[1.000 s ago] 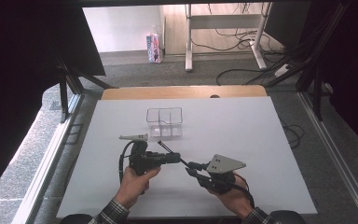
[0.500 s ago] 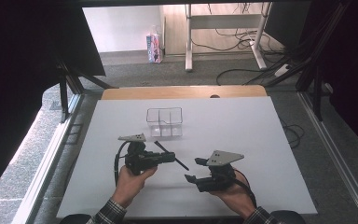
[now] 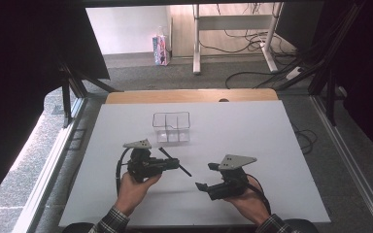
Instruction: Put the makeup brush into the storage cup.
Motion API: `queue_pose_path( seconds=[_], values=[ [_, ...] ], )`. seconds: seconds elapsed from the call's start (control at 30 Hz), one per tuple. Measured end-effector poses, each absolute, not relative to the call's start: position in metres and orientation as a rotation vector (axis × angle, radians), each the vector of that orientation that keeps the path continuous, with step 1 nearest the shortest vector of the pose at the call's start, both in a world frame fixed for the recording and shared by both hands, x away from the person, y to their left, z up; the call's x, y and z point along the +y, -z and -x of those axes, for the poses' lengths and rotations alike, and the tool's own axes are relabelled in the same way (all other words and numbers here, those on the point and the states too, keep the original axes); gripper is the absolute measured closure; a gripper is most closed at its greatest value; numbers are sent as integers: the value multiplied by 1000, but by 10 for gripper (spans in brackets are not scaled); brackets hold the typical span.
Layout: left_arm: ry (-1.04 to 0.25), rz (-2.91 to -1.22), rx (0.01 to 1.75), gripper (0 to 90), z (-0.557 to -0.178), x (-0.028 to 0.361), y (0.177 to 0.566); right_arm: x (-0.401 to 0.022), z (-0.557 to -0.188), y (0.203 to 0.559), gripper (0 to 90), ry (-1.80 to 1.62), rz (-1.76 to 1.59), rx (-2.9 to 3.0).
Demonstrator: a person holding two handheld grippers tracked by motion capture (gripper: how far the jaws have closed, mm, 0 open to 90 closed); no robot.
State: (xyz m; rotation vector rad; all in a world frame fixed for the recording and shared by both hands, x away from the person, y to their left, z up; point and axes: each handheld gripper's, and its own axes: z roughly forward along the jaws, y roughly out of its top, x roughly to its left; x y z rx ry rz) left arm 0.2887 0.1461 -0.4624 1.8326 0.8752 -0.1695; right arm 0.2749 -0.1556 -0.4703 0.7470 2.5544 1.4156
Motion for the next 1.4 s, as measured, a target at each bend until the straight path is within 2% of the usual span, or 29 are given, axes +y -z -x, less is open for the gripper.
queue_pose_path(
  seconds=[0.77, 1.4],
  values=[
    [14, -1940, 909, 838, -284, 151, 457, -175, -283, 470, 52, -1325, -822, 2585],
    [-121, -2027, 940, 838, -283, 158, 454, -191, -286, 470, 17, -1235, -866, 2587]
  ],
)
